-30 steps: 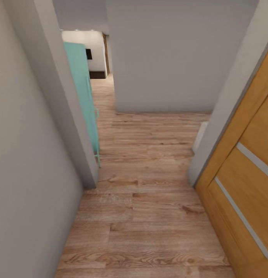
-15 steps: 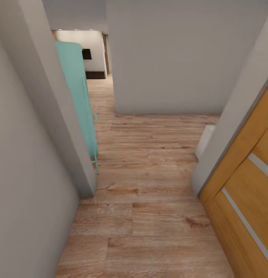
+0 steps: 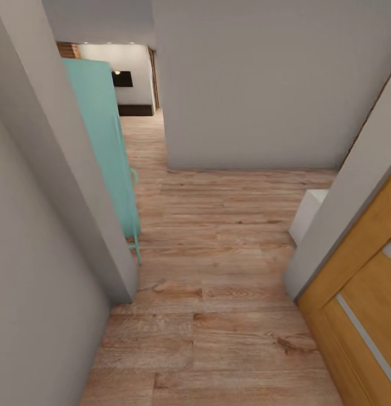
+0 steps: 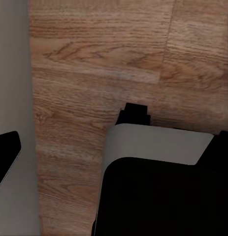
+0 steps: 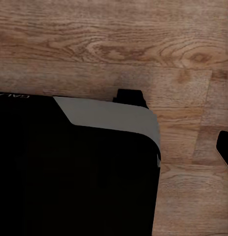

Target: Move the two storage containers from the living room to the garage. In the garage, place one container on the floor and stack the other container on top of it (either order is fine).

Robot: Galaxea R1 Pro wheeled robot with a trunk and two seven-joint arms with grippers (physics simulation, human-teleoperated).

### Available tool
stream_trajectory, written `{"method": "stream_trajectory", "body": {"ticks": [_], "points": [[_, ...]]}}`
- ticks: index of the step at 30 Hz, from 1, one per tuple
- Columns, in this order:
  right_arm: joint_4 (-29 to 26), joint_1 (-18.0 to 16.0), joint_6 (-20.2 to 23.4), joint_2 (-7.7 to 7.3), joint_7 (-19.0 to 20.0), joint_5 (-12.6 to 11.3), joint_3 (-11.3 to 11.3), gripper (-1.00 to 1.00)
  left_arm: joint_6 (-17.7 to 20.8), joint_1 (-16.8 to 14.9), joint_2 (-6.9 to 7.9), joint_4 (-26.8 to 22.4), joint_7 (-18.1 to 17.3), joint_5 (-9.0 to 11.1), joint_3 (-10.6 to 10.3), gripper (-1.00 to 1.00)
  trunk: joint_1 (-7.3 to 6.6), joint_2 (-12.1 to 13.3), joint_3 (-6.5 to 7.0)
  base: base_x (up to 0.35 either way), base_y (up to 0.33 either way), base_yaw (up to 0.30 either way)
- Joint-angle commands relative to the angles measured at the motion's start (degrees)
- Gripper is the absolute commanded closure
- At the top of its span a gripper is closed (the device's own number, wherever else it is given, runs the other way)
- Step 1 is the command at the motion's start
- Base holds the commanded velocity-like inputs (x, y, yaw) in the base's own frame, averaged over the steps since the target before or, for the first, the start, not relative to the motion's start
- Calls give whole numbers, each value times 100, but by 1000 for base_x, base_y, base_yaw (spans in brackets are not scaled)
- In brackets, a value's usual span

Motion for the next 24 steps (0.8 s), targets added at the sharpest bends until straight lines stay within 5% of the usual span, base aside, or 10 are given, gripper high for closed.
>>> {"method": "stream_trajectory", "body": {"ticks": [1, 24], "points": [[15, -5, -27, 5, -6, -51, 48, -100, 13, -3, -1, -3, 16, 55, 1, -100, 3, -2, -4, 322, 0, 0], [12, -5, -25, 5, -6, -43, 48, -100, 3, -3, -1, -3, 16, 55, 1, -100, 3, -2, -4, 322, 0, 0]]}}
